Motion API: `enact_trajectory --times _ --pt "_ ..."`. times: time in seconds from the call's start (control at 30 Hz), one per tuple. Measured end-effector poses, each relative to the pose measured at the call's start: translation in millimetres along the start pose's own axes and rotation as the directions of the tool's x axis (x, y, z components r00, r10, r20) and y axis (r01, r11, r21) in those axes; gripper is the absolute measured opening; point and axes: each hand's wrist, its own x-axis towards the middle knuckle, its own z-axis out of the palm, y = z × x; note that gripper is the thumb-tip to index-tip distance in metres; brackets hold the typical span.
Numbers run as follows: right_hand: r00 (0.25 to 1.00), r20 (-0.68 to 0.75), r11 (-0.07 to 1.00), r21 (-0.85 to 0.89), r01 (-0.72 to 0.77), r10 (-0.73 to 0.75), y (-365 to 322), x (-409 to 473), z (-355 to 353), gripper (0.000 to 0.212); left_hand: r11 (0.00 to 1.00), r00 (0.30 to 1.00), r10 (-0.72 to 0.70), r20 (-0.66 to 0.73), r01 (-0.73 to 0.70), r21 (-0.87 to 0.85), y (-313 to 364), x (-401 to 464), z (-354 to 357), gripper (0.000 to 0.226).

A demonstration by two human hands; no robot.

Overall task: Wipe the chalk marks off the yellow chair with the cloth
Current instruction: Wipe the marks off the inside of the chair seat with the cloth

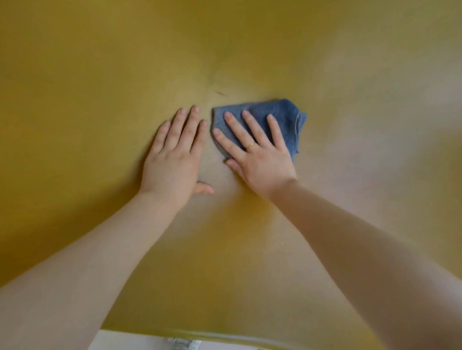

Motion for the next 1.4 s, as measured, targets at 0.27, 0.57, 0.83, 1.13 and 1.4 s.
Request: enact_trajectory --times 0.27,0.57,0.83,1.13,1.4 --pt "0.932 0.044 0.925 0.114 -0.363 0.361 68 2 -18 0.054 0.999 0.997 0.005 0.076 -0.008 0.046 3 0 -6 0.11" --pt "0.973 0.223 0.822 0.542 -0.176 0.061 -72 -49 -27 0.06 0.998 0.997 -0.057 0.051 0.058 -0.013 10 -5 -10 0.092" --pt "0.901 0.389 0.926 0.234 -0.297 0.191 15 -127 2 0.055 0.994 0.986 0.067 0.154 -0.079 0.07 65 -6 -20 0.106" --pt "0.762 0.327 0.672 0.36 -0.647 0.559 62 -113 9 0.053 0.997 0.976 0.045 0.213 -0.058 0.053 64 1 -4 0.105" --pt "0.957 0.275 0.891 0.405 -0.203 0.093 -27 -113 3 0.051 0.988 0.981 0.137 0.138 -0.145 0.047 53 -15 -7 0.097"
